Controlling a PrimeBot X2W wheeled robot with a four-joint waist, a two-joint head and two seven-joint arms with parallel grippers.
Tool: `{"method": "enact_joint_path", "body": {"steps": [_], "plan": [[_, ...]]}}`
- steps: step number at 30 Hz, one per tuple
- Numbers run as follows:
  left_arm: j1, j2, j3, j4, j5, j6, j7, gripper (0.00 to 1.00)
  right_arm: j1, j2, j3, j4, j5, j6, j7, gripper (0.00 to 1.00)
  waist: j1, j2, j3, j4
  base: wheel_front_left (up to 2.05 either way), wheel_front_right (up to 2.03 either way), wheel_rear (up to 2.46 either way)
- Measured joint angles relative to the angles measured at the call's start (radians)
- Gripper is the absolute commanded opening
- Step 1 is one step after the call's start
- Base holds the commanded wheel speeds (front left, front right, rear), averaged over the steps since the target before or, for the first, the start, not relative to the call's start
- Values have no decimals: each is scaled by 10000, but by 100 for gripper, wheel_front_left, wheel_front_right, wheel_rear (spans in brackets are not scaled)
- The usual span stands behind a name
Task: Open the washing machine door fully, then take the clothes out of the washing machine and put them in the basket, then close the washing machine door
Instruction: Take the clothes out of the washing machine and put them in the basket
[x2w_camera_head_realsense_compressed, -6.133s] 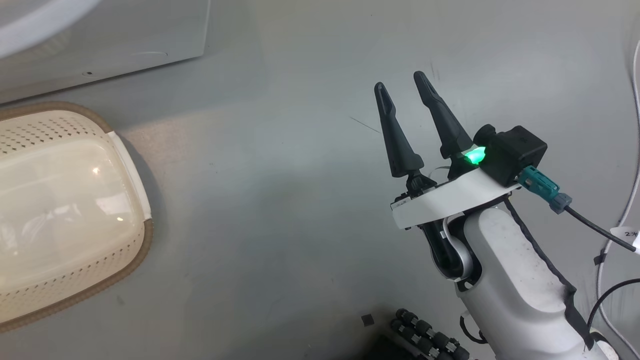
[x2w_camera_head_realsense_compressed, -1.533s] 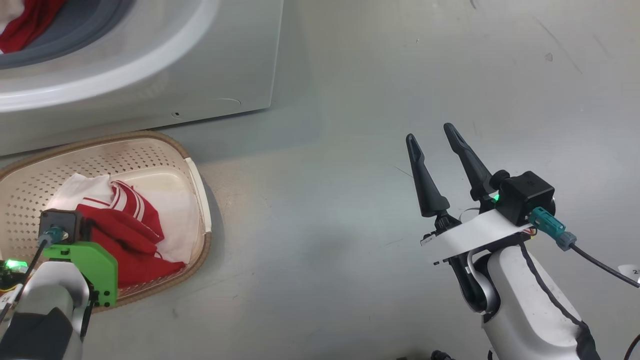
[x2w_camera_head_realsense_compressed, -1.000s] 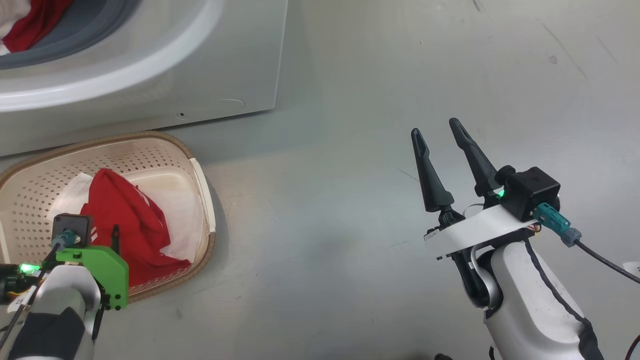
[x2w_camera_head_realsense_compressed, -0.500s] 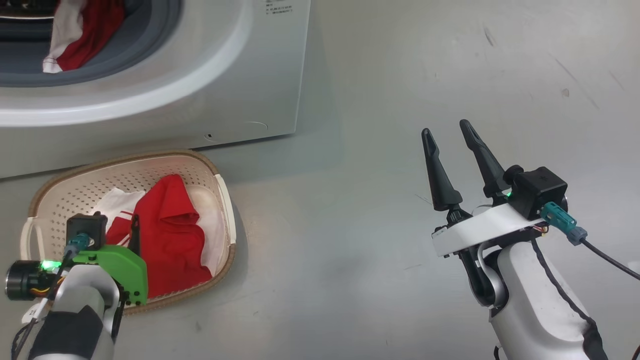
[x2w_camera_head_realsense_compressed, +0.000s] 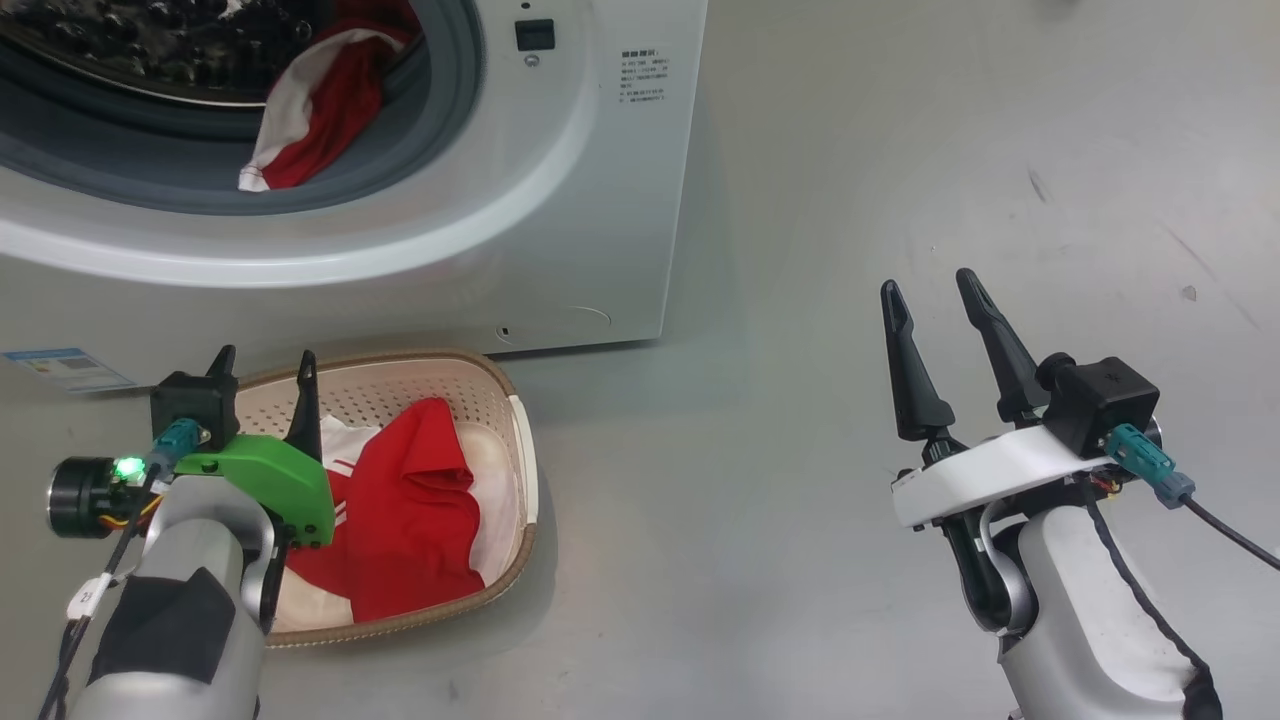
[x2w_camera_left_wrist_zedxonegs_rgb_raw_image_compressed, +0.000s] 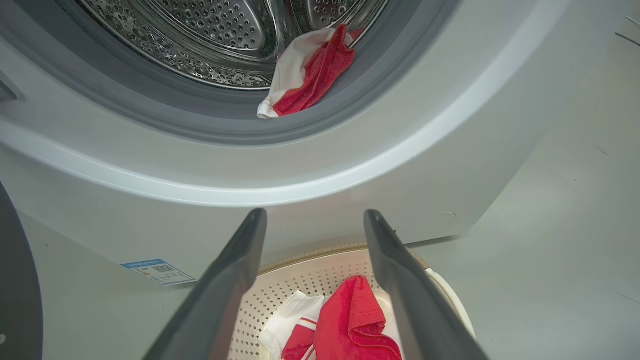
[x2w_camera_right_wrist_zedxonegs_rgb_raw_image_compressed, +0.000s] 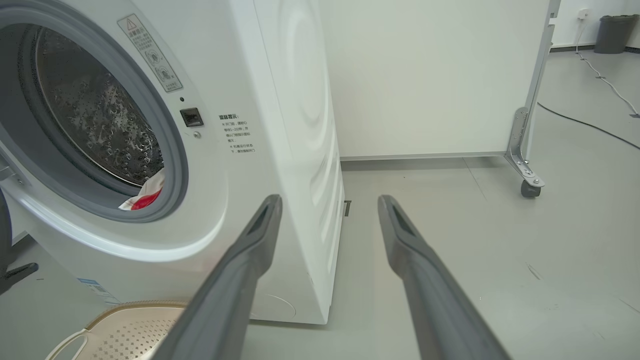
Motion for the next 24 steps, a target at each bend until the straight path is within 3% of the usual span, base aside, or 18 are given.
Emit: {"method": "enact_joint_path", "body": {"steps": [9, 24], "plan": [[150, -54, 219, -1918, -31, 33, -21, 100, 443, 10, -165, 46, 59, 169, 0, 100, 0, 0, -923, 448, 0, 0, 0], [2429, -242, 560, -3889, 40, 301, -23, 100, 1183, 15, -370, -58, 125, 173, 0, 100, 0, 0, -2026, 617, 0, 0, 0]]}}
